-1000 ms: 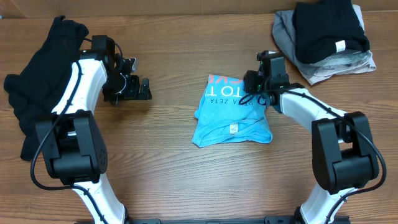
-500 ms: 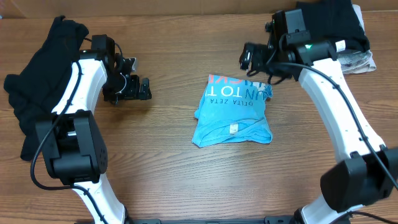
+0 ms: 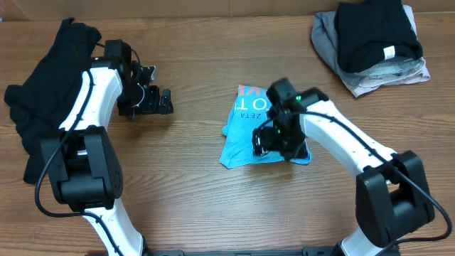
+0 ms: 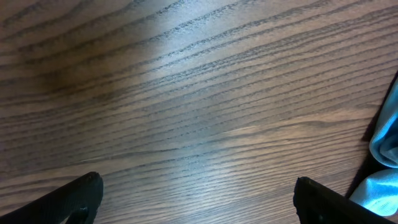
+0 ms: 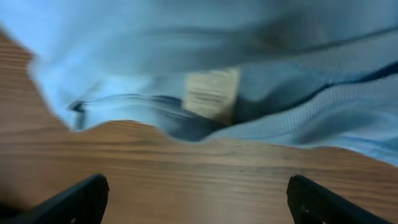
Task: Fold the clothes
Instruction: 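Grasp the right edge of the folded blue shirt with the right gripper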
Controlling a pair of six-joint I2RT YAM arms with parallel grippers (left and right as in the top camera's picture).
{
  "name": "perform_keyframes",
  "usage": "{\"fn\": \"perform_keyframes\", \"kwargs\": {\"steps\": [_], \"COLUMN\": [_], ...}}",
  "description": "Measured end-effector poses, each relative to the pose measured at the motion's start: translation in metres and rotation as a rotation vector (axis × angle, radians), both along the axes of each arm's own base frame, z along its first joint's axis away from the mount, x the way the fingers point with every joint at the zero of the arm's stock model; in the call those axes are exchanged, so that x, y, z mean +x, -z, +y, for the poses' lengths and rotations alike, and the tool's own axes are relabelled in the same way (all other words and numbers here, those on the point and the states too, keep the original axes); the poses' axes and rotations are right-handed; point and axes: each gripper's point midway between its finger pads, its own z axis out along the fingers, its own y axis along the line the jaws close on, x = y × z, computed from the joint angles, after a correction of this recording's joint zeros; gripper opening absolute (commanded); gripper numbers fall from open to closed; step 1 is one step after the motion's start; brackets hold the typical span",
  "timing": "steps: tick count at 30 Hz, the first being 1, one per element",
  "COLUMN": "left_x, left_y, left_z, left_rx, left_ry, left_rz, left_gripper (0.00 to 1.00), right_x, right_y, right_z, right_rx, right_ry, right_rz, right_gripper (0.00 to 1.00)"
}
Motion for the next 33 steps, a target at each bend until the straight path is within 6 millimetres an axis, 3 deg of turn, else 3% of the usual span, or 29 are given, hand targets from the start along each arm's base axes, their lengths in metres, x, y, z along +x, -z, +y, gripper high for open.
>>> {"fn": "perform_keyframes", "kwargs": {"steps": [6, 13, 21, 26, 29, 33], "left_x": [0.001, 0.001, 0.001, 0.001, 0.001, 0.001], "left_y": [0.000, 0.000, 0.000, 0.000, 0.000, 0.000], "left_z": [0.000, 0.000, 0.000, 0.000, 0.000, 0.000], "left_rx": [0.000, 0.000, 0.000, 0.000, 0.000, 0.000], "left_ry": [0.000, 0.000, 0.000, 0.000, 0.000, 0.000], "left_rz": [-0.004, -0.004, -0.004, -0.005, -0.004, -0.003], "left_gripper": [1.00, 1.00, 1.00, 1.00, 1.00, 1.00], "right_x": [0.000, 0.015, 0.080, 0.107, 0.103, 0.085], "right_y": [0.033, 0.043, 0.042, 0.038, 0.034, 0.024], "right_z": [-0.002, -0.017, -0.076, -0.113, -0.115, -0.098], "right_rx": [0.024, 0.004, -0.034, 0.009, 0.105, 0.232], "right_ry": [0.023, 0.082, 0.281, 0.408, 0.455, 0.534], "right_rz": [-0.043, -0.101, -0.306, -0.375, -0.316, -0.153], "right_gripper": [0.95, 0.96, 0.96, 0.93, 0.90, 0.91]}}
